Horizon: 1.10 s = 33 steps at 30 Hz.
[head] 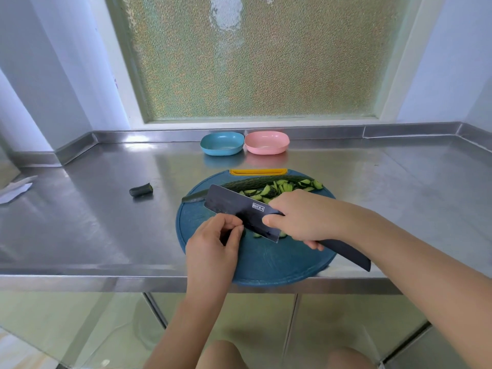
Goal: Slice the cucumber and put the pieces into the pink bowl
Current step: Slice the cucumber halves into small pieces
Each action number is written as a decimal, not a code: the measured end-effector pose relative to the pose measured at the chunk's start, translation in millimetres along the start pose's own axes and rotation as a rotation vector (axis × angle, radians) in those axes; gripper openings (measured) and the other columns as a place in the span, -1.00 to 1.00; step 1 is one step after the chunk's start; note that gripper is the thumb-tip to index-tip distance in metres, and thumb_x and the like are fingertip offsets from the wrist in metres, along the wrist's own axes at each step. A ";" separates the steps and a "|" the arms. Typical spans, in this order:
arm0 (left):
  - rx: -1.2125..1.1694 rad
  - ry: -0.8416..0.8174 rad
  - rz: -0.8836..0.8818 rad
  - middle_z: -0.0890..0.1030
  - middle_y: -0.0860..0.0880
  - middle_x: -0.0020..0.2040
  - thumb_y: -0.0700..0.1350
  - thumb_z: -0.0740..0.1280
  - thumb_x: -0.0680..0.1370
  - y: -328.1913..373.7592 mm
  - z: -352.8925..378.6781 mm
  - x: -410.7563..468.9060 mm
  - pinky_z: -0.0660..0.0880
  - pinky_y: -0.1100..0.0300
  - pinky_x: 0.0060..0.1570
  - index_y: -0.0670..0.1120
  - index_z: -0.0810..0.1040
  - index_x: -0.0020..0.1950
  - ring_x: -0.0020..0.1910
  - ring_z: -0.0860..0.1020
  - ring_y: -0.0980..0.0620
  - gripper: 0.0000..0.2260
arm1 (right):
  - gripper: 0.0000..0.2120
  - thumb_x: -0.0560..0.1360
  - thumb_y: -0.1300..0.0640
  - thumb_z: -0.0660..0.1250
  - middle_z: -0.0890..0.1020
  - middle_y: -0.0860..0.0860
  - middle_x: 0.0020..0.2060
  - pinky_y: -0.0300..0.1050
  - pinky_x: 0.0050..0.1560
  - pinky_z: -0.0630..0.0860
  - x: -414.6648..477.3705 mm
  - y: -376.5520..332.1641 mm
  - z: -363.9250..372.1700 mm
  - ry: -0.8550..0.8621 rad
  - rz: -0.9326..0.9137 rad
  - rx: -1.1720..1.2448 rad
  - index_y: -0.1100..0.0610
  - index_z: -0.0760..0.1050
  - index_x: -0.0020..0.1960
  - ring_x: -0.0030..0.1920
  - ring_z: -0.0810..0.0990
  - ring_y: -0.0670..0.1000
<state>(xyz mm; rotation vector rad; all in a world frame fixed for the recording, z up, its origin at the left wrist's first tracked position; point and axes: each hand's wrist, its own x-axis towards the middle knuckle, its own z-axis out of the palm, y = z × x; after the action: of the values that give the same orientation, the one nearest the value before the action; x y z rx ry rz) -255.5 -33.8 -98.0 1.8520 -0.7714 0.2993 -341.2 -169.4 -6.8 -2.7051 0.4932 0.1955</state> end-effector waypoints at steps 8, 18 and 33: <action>0.029 -0.022 0.046 0.58 0.24 -0.25 -0.21 0.42 0.46 -0.8 -2.0 0.1 0.44 0.35 -0.14 0.01 0.58 -0.19 -0.16 0.54 0.23 -0.88 | -0.69 0.64 0.01 0.05 0.50 0.11 -0.42 -0.24 -0.65 0.37 1.0 -7.6 28.2 0.076 0.026 -0.038 0.06 0.23 -0.27 -0.65 0.45 -0.02; 0.037 -0.043 0.081 0.55 0.30 -0.17 -0.26 0.35 0.50 -4.4 -4.9 -5.7 0.44 0.35 -0.09 -0.03 0.58 -0.06 -0.11 0.53 0.23 -0.86 | -0.69 0.64 0.03 0.06 0.48 0.07 -0.46 -0.23 -0.62 0.38 -17.2 0.9 14.4 0.086 0.066 -0.009 0.08 0.27 -0.26 -0.67 0.42 -0.06; -0.017 -0.039 0.063 0.56 0.26 -0.19 -0.27 0.35 0.50 -4.8 -3.2 -5.9 0.47 0.35 -0.08 -0.05 0.58 -0.06 -0.09 0.54 0.21 -0.88 | -0.70 0.64 0.07 0.07 0.37 -0.04 -0.76 -0.25 -0.59 0.36 -16.3 -0.1 4.9 0.025 0.063 0.136 0.16 0.27 -0.24 -0.71 0.38 -0.06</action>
<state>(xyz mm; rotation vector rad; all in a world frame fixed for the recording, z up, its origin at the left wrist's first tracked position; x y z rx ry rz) -256.5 -27.6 -103.4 1.8250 -0.8575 0.2971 -356.7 -162.3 -8.0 -2.5646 0.5784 0.1408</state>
